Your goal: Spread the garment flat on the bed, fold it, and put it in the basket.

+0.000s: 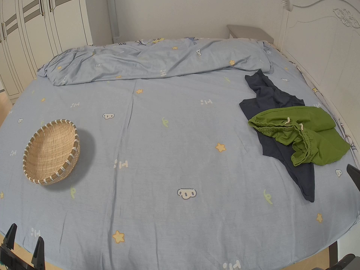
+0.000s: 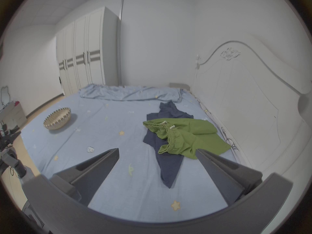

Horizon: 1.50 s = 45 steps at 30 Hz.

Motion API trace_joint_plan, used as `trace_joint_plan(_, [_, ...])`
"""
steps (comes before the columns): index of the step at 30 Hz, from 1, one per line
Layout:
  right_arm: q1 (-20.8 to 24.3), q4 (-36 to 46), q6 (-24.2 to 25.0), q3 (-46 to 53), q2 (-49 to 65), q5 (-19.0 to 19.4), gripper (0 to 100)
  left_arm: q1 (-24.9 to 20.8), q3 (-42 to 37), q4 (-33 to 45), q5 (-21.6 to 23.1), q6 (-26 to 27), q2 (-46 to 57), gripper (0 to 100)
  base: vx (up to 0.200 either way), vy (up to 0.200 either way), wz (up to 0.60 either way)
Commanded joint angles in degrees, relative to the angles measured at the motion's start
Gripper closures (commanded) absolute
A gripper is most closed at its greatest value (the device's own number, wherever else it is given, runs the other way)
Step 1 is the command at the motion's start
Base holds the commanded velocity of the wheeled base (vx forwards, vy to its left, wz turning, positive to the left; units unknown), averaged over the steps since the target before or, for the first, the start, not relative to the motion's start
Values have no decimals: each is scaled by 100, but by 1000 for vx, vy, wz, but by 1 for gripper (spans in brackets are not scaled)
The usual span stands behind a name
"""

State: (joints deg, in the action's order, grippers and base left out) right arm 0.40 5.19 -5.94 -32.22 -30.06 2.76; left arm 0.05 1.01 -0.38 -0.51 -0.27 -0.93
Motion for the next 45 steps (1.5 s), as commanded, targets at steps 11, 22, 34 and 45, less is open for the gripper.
trace_joint_plan(11, [1032,-352,-707,-3396,-6073,-2341,0,4,-101,3,-2,0,93,0,0,0,0])
trace_joint_plan(22, [1023,-344,-751,-4196,-7066,-2578,0,4,-101,-6,-2,0,93,0,0,0,0])
trace_joint_plan(34, [812,-387,-786,-4644,-7497,-2569,0,4,-101,-6,-2,0,93,0,0,0,0])
trace_joint_plan(45, [566,-387,-813,-4934,-7699,-2578,0,4,-101,-6,-2,-8,93,0,0,0,0])
